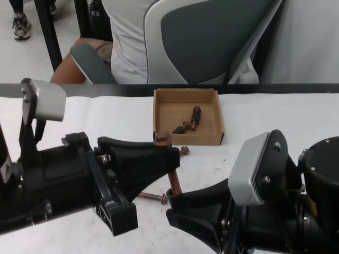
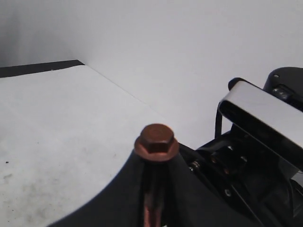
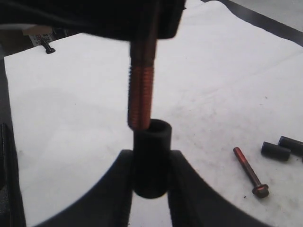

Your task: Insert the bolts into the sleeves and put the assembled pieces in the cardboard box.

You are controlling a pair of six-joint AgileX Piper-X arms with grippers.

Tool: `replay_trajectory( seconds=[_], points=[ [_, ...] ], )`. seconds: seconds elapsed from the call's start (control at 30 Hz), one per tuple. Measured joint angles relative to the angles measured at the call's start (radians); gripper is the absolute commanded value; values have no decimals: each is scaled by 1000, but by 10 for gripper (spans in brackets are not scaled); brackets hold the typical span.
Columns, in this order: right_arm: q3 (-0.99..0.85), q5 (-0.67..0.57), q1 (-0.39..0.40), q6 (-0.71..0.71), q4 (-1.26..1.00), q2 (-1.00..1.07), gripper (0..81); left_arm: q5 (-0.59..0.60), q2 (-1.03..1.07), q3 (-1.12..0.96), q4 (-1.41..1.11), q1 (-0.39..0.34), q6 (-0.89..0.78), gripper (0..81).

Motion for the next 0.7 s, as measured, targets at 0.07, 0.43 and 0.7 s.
replay_trajectory(
  seconds=[0.07, 0.43, 0.7],
  points=[
    [0, -3, 0, 0, 0, 0, 2, -27, 0, 0, -2, 0, 18, 8],
    [-2, -3, 0, 2, 0, 0, 2, -41, 0, 0, -2, 0, 33, 8],
    [-19, -3, 0, 2, 1, 0, 2, -41, 0, 0, -2, 0, 35, 8]
  ],
)
